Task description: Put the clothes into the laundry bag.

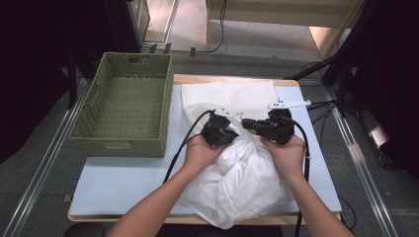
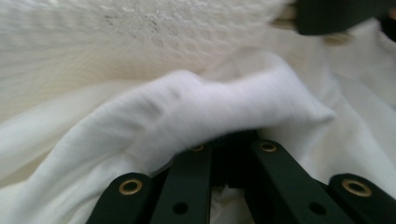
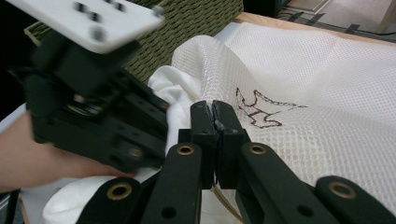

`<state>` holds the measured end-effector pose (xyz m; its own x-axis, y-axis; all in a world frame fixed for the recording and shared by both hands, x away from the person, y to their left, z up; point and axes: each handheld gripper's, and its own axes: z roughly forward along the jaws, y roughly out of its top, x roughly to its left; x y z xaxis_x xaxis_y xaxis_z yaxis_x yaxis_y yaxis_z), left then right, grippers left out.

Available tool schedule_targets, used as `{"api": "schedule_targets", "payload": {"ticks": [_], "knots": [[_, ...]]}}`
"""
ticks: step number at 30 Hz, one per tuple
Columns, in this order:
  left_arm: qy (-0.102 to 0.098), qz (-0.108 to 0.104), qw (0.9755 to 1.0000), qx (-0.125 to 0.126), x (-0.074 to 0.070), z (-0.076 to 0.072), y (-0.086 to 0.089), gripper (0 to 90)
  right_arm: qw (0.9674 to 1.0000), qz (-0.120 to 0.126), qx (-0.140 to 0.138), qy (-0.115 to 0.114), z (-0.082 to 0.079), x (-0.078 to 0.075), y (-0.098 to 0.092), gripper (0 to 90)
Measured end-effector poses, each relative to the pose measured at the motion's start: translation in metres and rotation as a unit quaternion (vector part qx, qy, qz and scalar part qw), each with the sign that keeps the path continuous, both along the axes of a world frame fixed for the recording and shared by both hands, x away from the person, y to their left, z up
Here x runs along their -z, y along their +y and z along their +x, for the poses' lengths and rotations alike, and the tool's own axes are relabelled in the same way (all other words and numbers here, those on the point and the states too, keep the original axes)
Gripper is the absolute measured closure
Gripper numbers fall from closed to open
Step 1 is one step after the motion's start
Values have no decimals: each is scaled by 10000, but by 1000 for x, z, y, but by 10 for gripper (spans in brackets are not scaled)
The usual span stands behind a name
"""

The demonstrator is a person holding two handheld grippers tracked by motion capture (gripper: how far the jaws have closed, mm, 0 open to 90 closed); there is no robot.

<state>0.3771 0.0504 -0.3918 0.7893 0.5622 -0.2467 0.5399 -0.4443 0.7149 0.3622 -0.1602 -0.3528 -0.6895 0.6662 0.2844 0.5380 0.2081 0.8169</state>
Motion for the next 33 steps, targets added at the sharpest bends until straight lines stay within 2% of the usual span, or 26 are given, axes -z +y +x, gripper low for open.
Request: {"api": "schedule_targets", "payload": {"ticks": [3,7,11,13,18,21,22,24,26,28,33], "knots": [[-28,22,9999,133,-8,-10,15,900,10000,-21,11,3,0,0,-1,900],[25,126,9998,154,-18,-18,40,900,10000,-17,21,10,1,0,-1,900],[89,156,9997,-142,-23,-16,68,900,10000,-8,34,6,1,0,-2,900],[49,150,9993,-328,-24,-14,80,900,10000,-4,36,16,1,-1,-2,900],[20,349,9963,-780,-17,-3,92,900,10000,-19,26,10,1,-1,-2,900],[54,442,9940,-996,-9,4,94,900,10000,-10,31,7,1,-1,-3,900],[128,363,9941,-1019,-5,8,94,900,10000,-4,34,15,1,-1,-3,900],[124,277,9940,-1050,-1,13,88,900,10000,6,21,23,2,-1,-2,900],[174,198,9945,-1011,1,16,79,900,10000,3,1,31,2,-1,-1,900],[139,106,9958,-894,1,16,66,900,10000,-5,8,30,2,-1,-1,900],[-37,-116,9985,-538,2,11,35,900,10000,14,1,42,2,-1,-1,900]]}}
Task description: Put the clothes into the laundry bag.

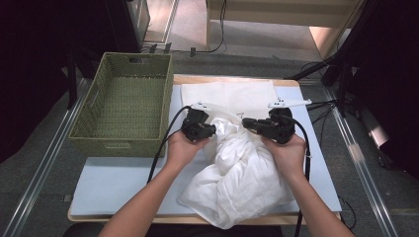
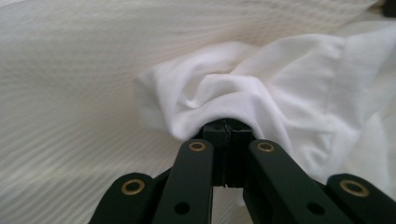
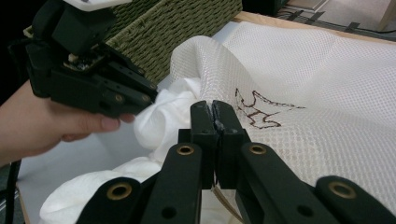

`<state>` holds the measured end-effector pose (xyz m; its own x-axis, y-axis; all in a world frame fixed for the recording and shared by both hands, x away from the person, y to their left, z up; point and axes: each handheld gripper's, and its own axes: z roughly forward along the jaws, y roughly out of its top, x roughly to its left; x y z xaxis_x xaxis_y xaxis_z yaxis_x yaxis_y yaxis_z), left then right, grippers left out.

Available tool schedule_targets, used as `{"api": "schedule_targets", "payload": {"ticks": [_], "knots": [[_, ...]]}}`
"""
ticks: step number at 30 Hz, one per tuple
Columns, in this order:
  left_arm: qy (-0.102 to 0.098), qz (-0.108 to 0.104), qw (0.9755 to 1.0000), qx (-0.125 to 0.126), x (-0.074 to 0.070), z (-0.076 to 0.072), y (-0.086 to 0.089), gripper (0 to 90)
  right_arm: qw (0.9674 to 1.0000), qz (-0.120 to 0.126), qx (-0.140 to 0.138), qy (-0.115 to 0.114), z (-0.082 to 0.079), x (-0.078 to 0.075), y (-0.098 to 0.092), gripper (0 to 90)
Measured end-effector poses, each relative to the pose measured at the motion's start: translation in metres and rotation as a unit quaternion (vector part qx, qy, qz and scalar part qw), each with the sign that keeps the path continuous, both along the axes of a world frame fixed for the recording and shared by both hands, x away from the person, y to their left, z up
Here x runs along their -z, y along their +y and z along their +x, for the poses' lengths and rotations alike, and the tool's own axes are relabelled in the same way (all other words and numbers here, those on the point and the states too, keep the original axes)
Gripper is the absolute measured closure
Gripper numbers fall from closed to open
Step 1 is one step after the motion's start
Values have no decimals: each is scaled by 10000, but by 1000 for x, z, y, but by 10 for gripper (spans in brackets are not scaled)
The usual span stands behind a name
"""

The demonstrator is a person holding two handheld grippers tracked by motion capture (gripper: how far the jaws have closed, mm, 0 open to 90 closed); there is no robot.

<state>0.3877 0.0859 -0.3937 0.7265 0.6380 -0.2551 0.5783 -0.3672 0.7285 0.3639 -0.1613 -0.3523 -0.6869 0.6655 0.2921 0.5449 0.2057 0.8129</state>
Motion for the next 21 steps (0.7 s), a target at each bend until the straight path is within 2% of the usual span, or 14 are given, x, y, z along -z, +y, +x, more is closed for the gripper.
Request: {"api": "schedule_targets", "payload": {"ticks": [4,7,10,12,15,17,21], "knots": [[-84,-119,9997,183,1,-7,-22,900,10000,1,11,-16,0,0,0,900],[-149,-143,9989,423,1,-15,-39,900,10000,12,26,-20,1,-1,-1,900],[-137,-162,9984,529,0,-17,-47,900,10000,23,38,-26,1,-3,0,900],[-110,-294,9978,592,-1,-18,-51,900,10000,26,46,-57,1,-5,0,900],[-257,-256,9961,798,-2,-24,-60,900,9999,59,82,-88,1,-8,-1,900],[-268,-311,9950,905,-3,-27,-66,900,9999,89,80,-53,3,-8,-1,900],[-253,-261,9962,797,-1,-19,-68,900,9997,216,69,-73,0,-12,-2,900]]}}
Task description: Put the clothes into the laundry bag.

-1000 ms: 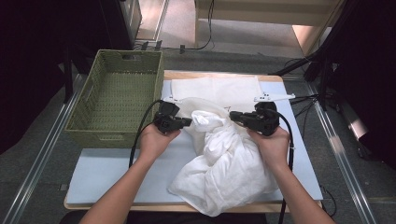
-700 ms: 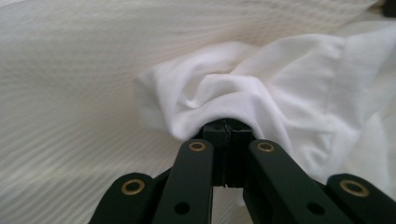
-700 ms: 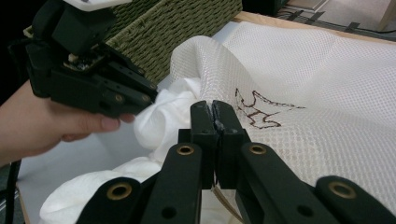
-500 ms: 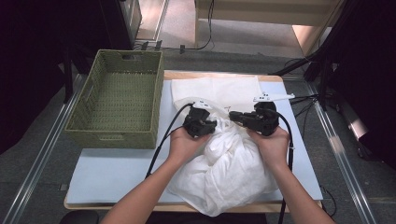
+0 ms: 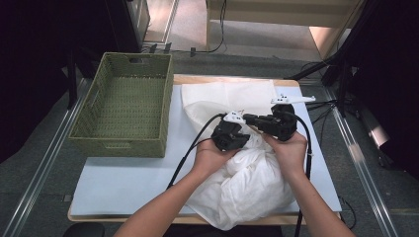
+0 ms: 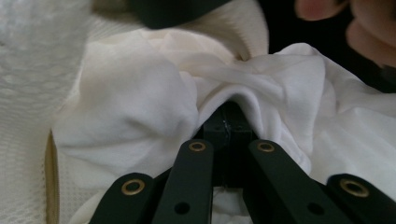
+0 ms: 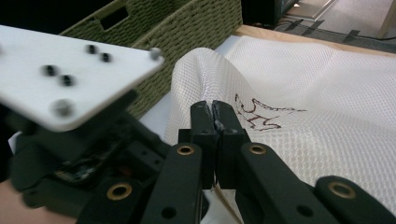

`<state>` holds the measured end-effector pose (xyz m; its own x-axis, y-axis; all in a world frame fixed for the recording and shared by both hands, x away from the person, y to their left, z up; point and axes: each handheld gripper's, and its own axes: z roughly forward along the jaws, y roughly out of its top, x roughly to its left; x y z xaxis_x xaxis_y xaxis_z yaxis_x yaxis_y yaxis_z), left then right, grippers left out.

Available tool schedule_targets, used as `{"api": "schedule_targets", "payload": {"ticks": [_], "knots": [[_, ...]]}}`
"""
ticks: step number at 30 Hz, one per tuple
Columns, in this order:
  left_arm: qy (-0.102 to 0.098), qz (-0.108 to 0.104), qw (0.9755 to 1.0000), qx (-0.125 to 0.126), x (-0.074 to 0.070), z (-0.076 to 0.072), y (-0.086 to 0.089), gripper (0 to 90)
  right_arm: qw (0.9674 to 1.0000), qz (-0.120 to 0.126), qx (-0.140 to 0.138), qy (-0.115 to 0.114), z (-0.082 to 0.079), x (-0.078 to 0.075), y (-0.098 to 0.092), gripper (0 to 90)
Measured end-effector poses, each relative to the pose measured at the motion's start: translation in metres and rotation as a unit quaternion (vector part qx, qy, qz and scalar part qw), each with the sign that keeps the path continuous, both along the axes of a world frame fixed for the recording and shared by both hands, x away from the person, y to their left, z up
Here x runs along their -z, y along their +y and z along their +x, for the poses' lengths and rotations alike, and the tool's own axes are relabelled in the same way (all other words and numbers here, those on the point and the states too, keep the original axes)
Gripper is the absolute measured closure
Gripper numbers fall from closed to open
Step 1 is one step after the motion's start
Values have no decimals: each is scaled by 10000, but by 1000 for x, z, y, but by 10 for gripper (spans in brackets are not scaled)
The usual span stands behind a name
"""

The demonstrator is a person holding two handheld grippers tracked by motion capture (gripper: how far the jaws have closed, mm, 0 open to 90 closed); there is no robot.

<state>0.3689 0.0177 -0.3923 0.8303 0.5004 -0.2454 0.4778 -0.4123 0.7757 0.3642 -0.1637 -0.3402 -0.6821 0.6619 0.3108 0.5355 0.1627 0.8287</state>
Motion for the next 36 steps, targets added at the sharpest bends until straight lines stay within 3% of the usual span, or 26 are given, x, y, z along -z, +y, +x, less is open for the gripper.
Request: {"api": "schedule_targets", "payload": {"ticks": [6,9,14,17,20,24,31,36], "knots": [[-75,120,9989,-437,3,20,5,900,9999,112,6,25,-3,-1,0,900],[45,98,9978,-654,4,28,17,900,10000,91,9,32,-2,1,-2,900],[-14,256,9986,-471,-8,19,35,900,10000,-75,42,9,0,5,-5,900],[-83,253,9986,-464,-19,6,55,900,9999,-141,30,-21,0,6,-5,900],[-54,330,9987,-397,-27,-20,76,900,9999,-165,28,-5,0,6,-5,900],[-70,373,9991,-213,-34,-56,83,900,9998,-176,28,-5,2,6,-4,900],[11,37,9999,146,-51,-100,67,900,9998,-207,15,24,3,7,-1,900],[133,-31,9992,365,-47,-117,43,900,9998,-181,30,55,4,8,-2,900]]}}
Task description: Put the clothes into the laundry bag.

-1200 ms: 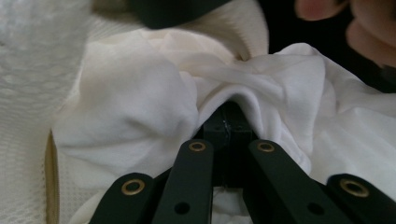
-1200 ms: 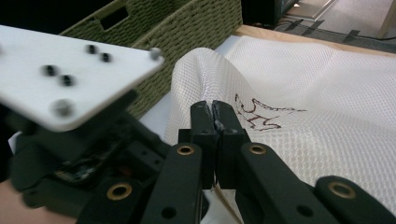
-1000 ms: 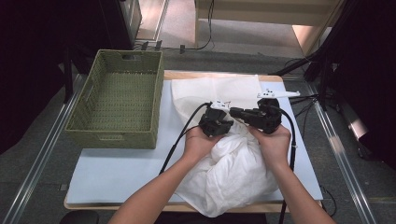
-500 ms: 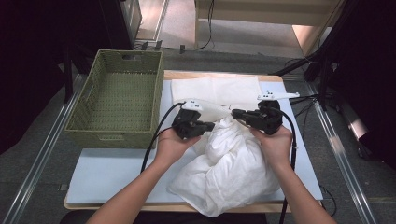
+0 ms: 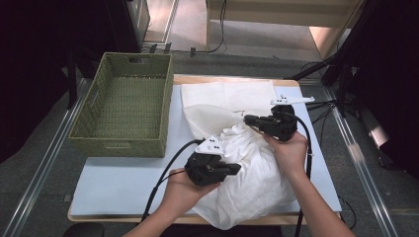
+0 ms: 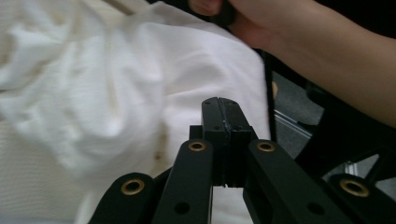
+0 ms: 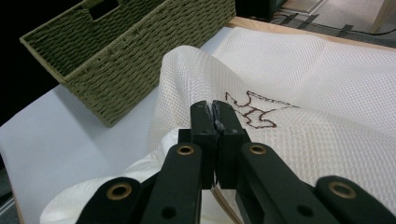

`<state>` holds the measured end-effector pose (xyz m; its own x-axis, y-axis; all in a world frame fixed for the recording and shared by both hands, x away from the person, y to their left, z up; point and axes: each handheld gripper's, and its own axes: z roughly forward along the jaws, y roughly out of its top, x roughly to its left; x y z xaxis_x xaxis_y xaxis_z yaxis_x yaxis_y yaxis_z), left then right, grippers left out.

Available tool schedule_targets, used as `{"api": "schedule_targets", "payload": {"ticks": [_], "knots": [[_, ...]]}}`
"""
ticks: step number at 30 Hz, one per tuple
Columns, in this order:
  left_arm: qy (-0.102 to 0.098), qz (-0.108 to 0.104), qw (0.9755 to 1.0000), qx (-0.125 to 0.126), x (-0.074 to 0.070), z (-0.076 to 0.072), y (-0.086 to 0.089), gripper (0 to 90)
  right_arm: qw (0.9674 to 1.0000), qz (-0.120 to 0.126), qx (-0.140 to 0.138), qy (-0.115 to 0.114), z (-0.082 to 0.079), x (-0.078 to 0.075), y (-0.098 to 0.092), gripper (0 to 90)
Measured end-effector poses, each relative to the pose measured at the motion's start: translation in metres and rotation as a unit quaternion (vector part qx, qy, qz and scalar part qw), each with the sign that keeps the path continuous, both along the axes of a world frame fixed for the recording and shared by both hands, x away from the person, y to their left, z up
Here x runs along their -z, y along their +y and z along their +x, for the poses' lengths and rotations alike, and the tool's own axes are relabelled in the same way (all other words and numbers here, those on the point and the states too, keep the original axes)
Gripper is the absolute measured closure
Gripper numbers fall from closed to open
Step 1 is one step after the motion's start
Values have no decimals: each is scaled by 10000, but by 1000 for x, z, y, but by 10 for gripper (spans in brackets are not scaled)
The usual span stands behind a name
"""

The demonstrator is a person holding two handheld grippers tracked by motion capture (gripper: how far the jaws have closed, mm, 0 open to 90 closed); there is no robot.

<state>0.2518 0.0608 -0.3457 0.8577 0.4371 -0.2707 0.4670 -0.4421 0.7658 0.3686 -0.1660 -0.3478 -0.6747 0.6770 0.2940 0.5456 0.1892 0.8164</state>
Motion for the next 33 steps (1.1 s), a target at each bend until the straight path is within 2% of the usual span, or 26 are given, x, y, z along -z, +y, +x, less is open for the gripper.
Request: {"api": "schedule_targets", "payload": {"ticks": [2,4,5,6,7,8,10,11,12,15,18,22,25,29,33], "knots": [[81,79,9998,150,11,-3,-15,900,10000,-14,-3,-12,1,0,0,900],[149,164,9996,170,23,0,-25,900,10000,-15,-2,-8,1,0,0,900],[99,225,9996,147,28,1,-29,900,10000,-21,-4,0,1,0,0,900],[120,326,9993,111,36,7,-34,900,10000,-25,-3,-4,1,0,0,900],[164,316,9993,59,43,12,-37,900,10000,-23,-1,-9,0,0,0,900],[152,397,9991,27,47,16,-39,900,10000,-23,-3,-14,0,0,0,900],[-43,486,9987,-113,59,28,-43,900,10000,-33,6,-3,1,0,0,900],[-56,493,9987,-152,61,32,-44,900,10000,-41,11,24,0,1,0,900],[-29,391,9989,-248,64,38,-45,900,10000,-40,18,32,0,1,0,900],[-303,555,9972,-407,66,51,-49,900,10000,-81,13,44,1,3,1,900],[-257,565,9965,-568,67,64,-49,900,9999,-107,4,72,0,3,1,900],[-321,671,9950,-666,67,80,-49,900,9999,-101,12,85,-1,3,2,900],[-195,611,9944,-837,67,94,-46,900,9999,-100,1,71,-1,3,1,900],[-224,674,9917,-1067,65,108,-42,900,9999,-57,1,88,-1,3,1,900],[-293,737,9897,-1192,62,120,-38,900,10000,-43,4,71,-2,2,2,900]]}}
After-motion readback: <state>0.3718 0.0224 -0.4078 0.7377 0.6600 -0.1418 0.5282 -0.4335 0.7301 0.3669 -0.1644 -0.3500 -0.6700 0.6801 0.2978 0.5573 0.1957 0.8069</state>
